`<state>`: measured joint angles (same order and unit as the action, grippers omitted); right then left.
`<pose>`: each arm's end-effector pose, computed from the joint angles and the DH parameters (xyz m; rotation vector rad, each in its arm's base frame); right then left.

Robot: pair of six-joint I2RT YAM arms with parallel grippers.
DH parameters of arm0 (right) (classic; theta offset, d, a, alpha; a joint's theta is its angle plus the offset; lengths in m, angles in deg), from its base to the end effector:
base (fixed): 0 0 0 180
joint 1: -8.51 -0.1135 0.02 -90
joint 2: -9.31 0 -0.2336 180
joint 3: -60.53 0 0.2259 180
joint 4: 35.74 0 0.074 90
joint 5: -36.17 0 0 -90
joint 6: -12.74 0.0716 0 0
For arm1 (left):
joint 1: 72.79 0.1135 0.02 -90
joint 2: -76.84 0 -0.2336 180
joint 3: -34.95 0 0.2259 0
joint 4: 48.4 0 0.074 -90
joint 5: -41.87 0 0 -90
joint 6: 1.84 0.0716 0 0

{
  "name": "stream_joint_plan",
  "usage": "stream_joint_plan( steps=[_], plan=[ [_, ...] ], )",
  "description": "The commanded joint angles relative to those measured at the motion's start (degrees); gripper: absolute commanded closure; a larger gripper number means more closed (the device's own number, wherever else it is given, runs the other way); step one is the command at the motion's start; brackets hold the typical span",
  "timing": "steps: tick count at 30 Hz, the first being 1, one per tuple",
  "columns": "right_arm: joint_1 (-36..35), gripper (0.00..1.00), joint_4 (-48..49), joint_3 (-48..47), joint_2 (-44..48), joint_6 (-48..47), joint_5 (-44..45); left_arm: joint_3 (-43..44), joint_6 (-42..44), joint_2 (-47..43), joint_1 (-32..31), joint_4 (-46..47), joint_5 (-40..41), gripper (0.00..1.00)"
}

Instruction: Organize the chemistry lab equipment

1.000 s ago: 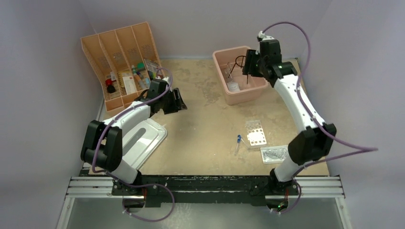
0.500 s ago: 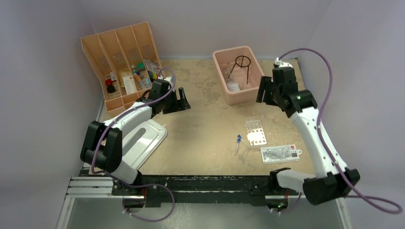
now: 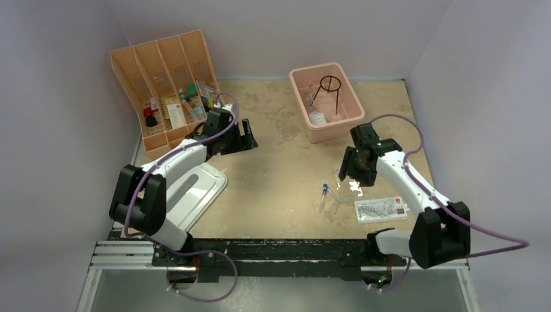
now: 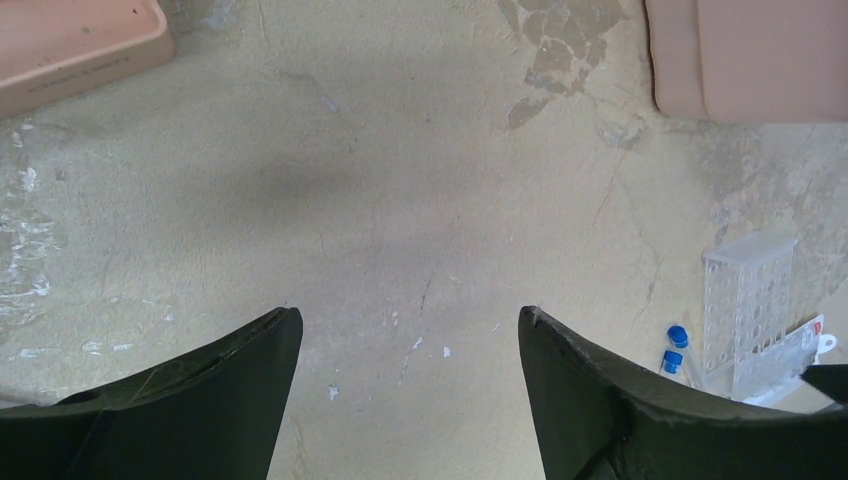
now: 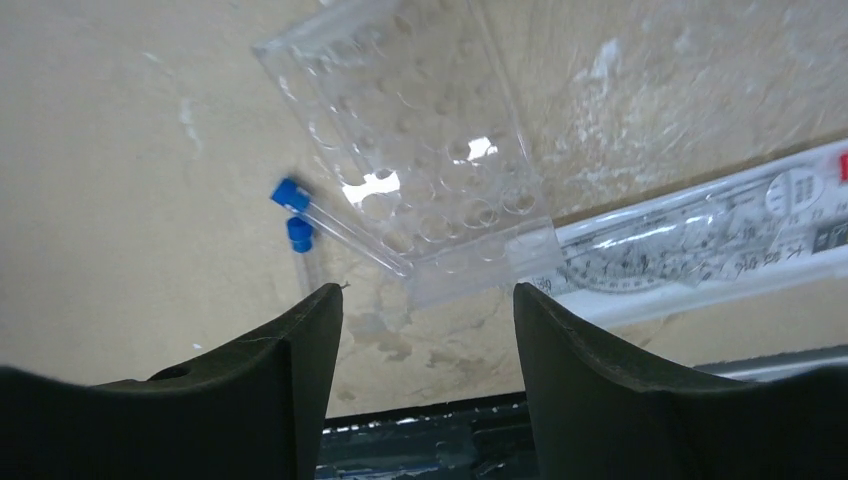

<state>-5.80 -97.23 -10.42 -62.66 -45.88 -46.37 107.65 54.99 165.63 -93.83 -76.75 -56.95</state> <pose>0.2353 0.0504 0.2030 0.4349 2.6131 0.0924 0.3092 -0.1307 0.1831 -0.1782 2.4212 -0.6309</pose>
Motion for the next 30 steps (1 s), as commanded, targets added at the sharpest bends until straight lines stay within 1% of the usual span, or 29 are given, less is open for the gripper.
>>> stream_joint_plan(
  steps=[1, 5, 8, 11, 13, 15, 19, 22, 30],
  plan=[
    [-0.1, 0.36, -1.6, 2.3, -2.2, 6.5, -1.0, 1.0, 0.5, -0.5, -0.2, 2.3, -0.8, 0.22],
    [-0.1, 0.38, -2.3, 4.2, -4.6, 8.5, -1.2, 1.0, 0.2, -0.4, -0.2, 2.4, -1.0, 0.22],
    [-0.2, 0.38, -0.6, 6.7, -5.4, 9.6, -2.5, 0.8, 0.2, -0.2, -0.2, 2.9, -2.1, 0.22],
    [-0.2, 0.37, 3.4, 10.4, -4.8, 11.5, -6.8, 0.6, -0.4, 0.0, -0.3, 3.8, -3.3, 0.23],
    [-0.2, 0.36, 8.0, 12.2, -4.1, 11.8, -5.3, 0.6, -0.6, 0.0, -0.5, 4.0, -3.5, 0.24],
    [-0.2, 0.36, 10.3, 13.4, -3.8, 12.3, -5.9, 0.7, -0.7, 0.1, -0.6, 4.0, -3.6, 0.24],
    [-0.1, 0.37, 14.5, 13.7, -4.1, 13.0, -3.7, 0.8, -0.5, -0.2, -0.6, 3.7, -3.5, 0.24],
    [-0.2, 0.39, 16.2, 12.2, -5.3, 11.9, 0.3, 0.6, -0.5, -0.5, -0.6, 3.6, -3.5, 0.24],
    [-0.1, 0.45, 17.5, 7.2, -8.3, 6.5, 8.6, 0.2, -0.5, -1.6, -0.7, 3.5, -3.5, 0.25]
  ],
)
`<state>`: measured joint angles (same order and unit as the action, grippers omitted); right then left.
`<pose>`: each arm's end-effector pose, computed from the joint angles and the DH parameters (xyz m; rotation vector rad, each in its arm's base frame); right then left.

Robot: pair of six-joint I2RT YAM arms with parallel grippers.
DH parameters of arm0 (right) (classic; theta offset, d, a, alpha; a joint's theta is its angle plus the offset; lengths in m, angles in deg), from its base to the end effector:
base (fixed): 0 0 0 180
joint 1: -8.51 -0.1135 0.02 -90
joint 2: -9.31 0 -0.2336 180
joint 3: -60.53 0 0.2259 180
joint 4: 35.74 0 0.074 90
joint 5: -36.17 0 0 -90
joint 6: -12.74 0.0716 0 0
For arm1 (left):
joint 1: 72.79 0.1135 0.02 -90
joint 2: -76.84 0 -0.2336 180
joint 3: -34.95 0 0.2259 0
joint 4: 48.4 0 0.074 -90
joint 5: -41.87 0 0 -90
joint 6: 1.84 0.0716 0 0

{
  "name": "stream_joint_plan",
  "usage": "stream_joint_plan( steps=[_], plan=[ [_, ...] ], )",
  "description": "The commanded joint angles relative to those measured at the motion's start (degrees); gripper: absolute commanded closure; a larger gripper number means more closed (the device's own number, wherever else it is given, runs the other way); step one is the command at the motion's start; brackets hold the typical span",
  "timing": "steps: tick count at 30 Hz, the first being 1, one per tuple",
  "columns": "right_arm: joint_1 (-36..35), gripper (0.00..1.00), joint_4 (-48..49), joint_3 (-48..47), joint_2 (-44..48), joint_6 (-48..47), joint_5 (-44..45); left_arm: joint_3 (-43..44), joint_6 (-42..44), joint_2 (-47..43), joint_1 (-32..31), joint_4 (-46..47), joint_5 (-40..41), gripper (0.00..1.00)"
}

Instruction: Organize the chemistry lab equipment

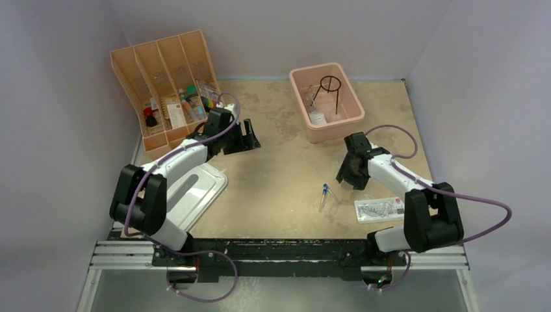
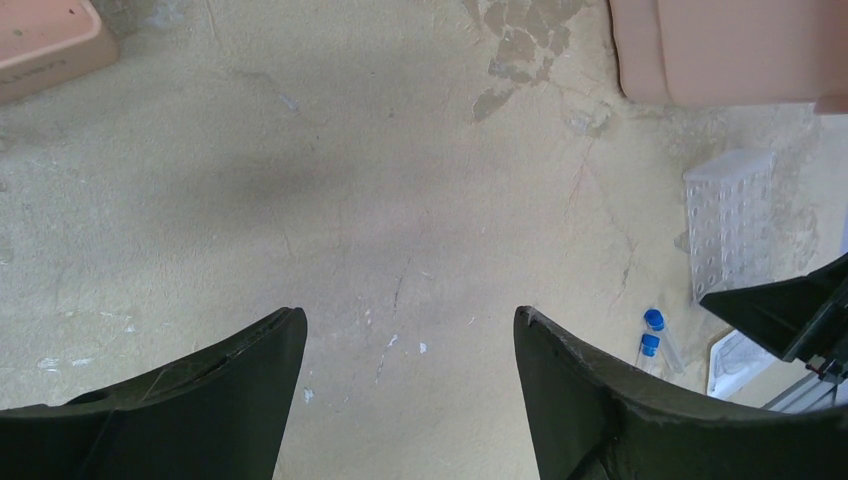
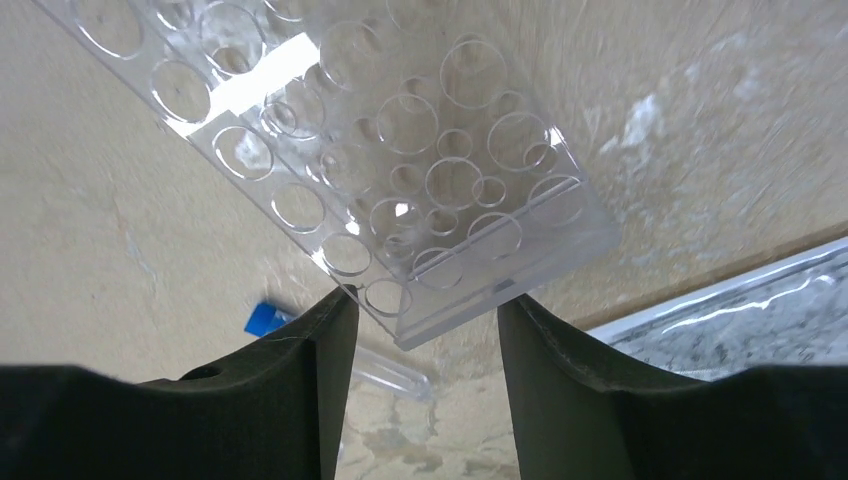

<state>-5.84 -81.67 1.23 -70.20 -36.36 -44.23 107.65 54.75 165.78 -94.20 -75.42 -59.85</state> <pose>0.2432 0.0499 0.1329 0.6656 2.6128 0.0635 0.3089 -0.1367 0.1851 -0.1459 2.4133 -0.7006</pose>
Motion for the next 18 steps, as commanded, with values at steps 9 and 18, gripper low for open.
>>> stream_joint_plan(
  steps=[9, 18],
  plan=[
    [-7.4, 0.42, -0.6, -2.7, 6.9, -5.3, -0.9, -0.3, -0.2, -2.6, -0.3, 1.9, 0.2, 0.25],
    [-12.3, 0.51, -2.5, -0.6, 4.5, -2.0, -1.3, -1.2, -0.4, -3.1, -0.3, 2.3, -0.1, 0.25]
  ],
)
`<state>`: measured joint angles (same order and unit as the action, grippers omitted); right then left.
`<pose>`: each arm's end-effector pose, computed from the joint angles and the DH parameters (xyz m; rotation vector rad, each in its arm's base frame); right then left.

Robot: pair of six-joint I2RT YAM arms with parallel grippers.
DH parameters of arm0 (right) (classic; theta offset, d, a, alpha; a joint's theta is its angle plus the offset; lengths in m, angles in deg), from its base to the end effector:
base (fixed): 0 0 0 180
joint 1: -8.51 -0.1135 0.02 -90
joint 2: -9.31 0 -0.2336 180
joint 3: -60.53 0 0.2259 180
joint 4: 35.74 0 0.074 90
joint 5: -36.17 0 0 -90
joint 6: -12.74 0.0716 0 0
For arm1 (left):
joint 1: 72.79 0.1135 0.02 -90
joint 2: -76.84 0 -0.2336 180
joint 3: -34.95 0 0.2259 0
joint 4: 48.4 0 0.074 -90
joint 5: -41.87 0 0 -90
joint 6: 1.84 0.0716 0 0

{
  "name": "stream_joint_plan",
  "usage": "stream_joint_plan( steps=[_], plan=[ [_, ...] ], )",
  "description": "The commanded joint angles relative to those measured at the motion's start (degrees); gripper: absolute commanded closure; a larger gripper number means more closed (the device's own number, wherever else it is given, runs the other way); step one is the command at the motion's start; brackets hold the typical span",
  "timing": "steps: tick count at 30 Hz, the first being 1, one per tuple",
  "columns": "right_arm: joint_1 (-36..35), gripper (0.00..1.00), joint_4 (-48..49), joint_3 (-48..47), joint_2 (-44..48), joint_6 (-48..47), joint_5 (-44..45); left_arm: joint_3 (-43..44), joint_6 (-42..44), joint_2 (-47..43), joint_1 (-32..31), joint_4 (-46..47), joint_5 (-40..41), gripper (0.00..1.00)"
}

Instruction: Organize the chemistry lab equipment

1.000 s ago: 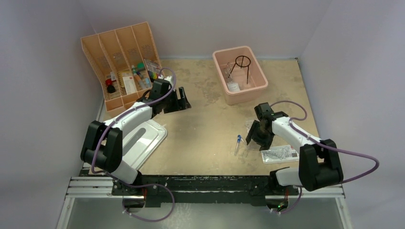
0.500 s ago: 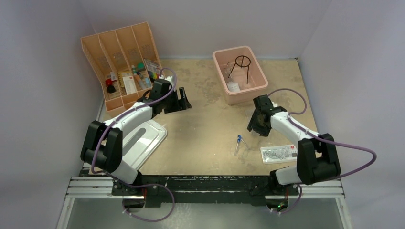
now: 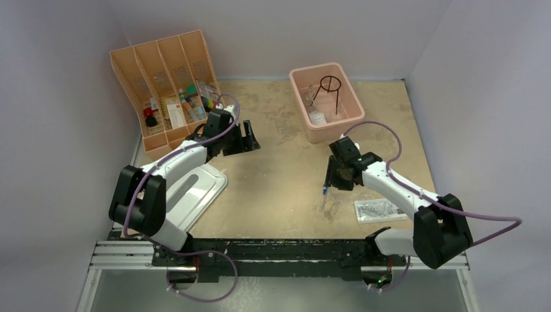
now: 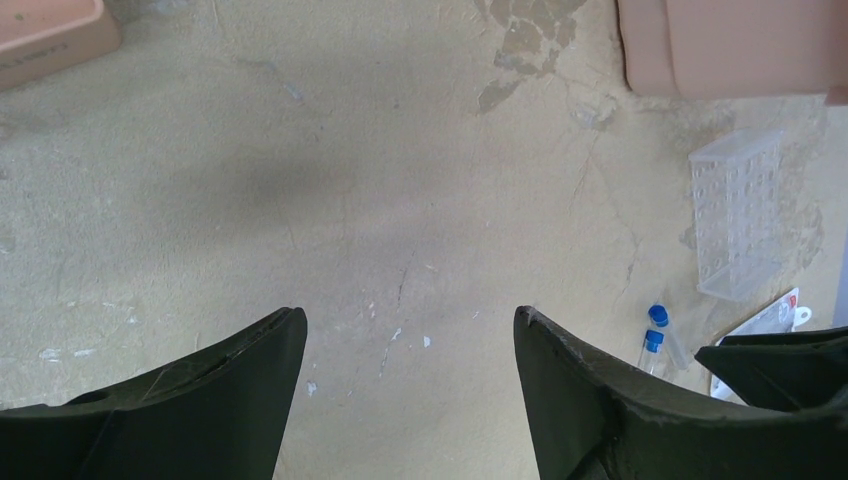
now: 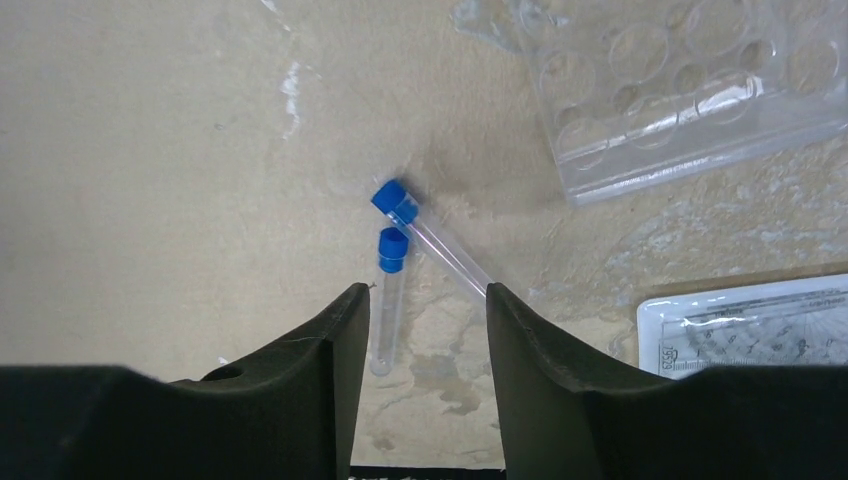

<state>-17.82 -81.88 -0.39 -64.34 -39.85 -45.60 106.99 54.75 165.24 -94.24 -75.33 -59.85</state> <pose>0.2281 0.1015 0.1639 0.3026 2.5804 0.2233 0.3066 -0.1361 0.1846 -0.1452 2.4140 -0.7007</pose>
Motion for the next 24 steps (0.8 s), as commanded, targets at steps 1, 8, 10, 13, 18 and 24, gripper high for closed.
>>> stream_joint_plan(
  steps=[1, 8, 10, 13, 18, 24],
  plan=[
    [-0.5, 0.52, -2.9, 1.0, -1.9, 1.8, 0.7, -0.6, -0.4, -2.6, -0.3, 2.1, -0.1, 0.25],
    [-0.7, 0.54, -3.8, 0.3, -6.5, 0.9, -0.7, -0.9, -0.4, -3.0, -0.3, 2.1, -0.1, 0.25],
    [-0.8, 0.54, -3.5, 0.5, -7.5, 0.7, -0.9, -0.9, -0.5, -3.2, -0.3, 2.0, 0.0, 0.25],
    [-0.8, 0.55, -3.4, 0.2, -8.9, 0.6, 0.0, -0.9, -0.5, -3.5, -0.3, 2.1, 0.5, 0.25],
    [-0.7, 0.61, -1.7, 0.1, -10.1, -0.5, 1.4, -1.0, -0.5, -3.5, -0.3, 2.1, 0.6, 0.26],
    [-0.8, 0.62, 1.7, -1.2, -14.4, -3.1, 4.2, -0.8, -0.6, -3.4, -0.3, 2.1, 1.0, 0.26]
  ],
)
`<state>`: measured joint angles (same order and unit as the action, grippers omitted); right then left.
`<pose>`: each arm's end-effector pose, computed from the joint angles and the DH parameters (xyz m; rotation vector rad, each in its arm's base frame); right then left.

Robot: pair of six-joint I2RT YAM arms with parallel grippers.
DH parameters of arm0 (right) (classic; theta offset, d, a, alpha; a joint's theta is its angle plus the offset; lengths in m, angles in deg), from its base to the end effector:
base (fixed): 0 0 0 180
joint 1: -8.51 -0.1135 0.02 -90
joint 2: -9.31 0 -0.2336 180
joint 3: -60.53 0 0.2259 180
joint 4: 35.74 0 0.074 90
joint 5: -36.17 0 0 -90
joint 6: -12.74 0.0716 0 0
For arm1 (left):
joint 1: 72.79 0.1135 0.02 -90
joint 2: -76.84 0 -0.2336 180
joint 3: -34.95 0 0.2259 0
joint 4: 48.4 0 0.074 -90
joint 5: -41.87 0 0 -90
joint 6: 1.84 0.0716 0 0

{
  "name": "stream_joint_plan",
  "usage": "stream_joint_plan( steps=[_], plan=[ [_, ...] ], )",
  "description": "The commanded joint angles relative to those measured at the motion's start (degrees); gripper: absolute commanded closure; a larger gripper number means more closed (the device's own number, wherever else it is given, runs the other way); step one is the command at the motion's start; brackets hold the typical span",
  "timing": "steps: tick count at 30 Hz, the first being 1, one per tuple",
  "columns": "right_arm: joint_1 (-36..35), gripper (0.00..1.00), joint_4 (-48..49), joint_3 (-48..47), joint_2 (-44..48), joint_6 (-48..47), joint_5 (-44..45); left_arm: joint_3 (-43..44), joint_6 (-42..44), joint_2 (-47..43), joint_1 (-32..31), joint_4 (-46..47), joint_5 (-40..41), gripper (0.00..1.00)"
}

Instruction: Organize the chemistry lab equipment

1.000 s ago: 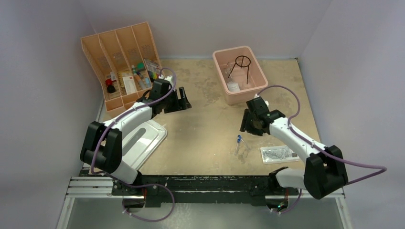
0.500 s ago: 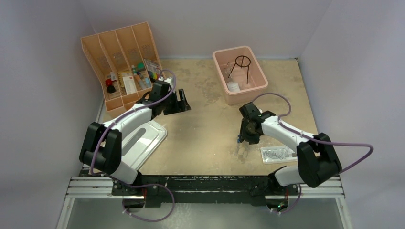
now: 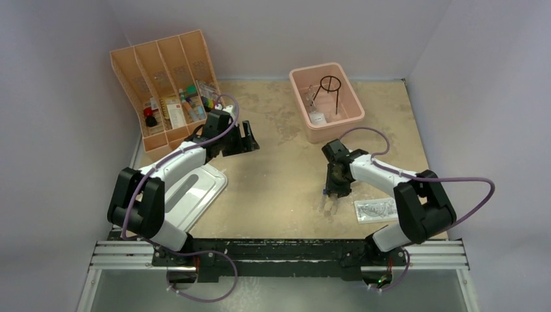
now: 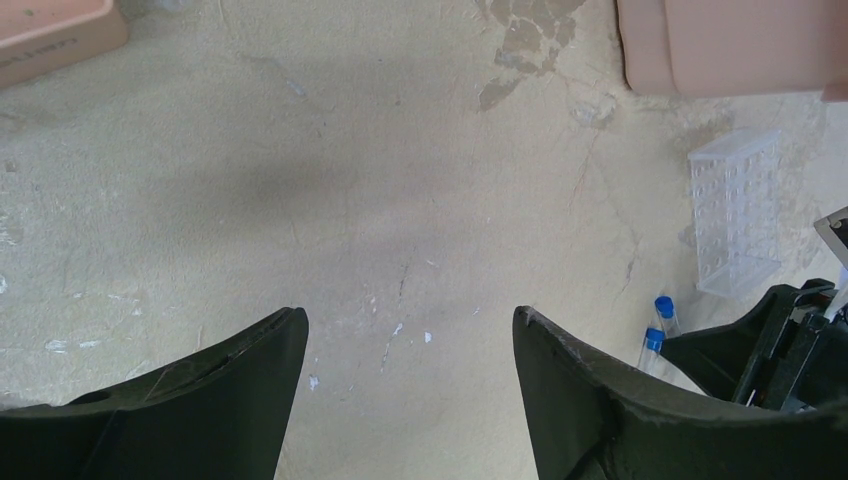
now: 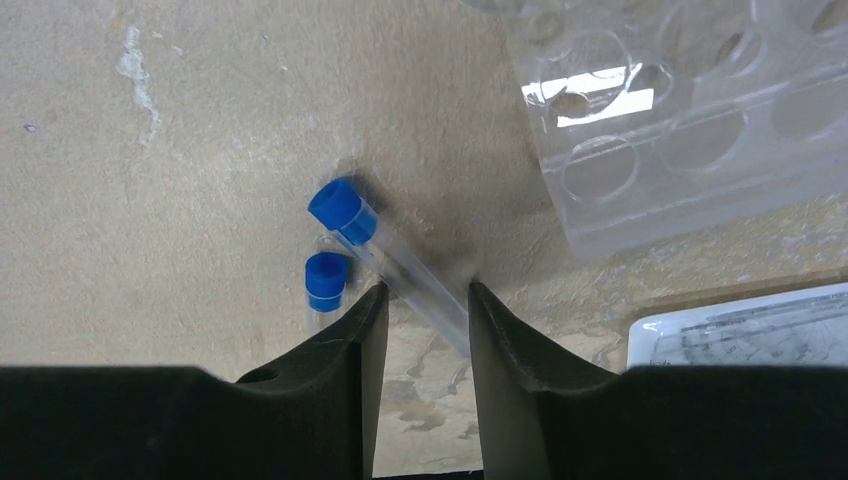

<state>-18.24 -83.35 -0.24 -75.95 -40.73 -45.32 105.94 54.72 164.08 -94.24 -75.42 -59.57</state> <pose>0.2287 0.1034 0.1149 0.2712 2.7852 0.0539 0.3025 -0.1341 0.1848 -0.1483 2.4127 -0.6955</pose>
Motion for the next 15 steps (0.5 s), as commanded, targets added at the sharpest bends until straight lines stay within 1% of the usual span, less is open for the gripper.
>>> stream_joint_plan(
  steps=[1, 4, 10, 11, 15],
  plan=[
    [-0.4, 0.62, 3.7, -1.6, -3.5, -2.4, 4.4, 0.4, -0.6, -2.2, -0.3, 2.2, 0.6, 0.26],
    [-0.4, 0.62, 4.4, -2.9, -5.5, -3.0, 5.7, 0.4, -0.6, -2.2, -0.2, 2.1, 0.5, 0.26],
    [-0.3, 0.62, 7.8, -3.7, -7.5, -5.3, 4.4, 0.3, -0.4, -2.3, -0.3, 2.0, 0.0, 0.26],
    [-0.4, 0.63, 8.0, -3.7, -7.8, -5.5, 4.2, 0.4, -0.4, -2.3, -0.3, 2.0, -0.2, 0.26],
    [-0.3, 0.74, 8.0, -3.2, -7.9, -5.3, 5.1, 0.4, -0.3, -2.6, -0.3, 2.0, -0.3, 0.26]
  ],
)
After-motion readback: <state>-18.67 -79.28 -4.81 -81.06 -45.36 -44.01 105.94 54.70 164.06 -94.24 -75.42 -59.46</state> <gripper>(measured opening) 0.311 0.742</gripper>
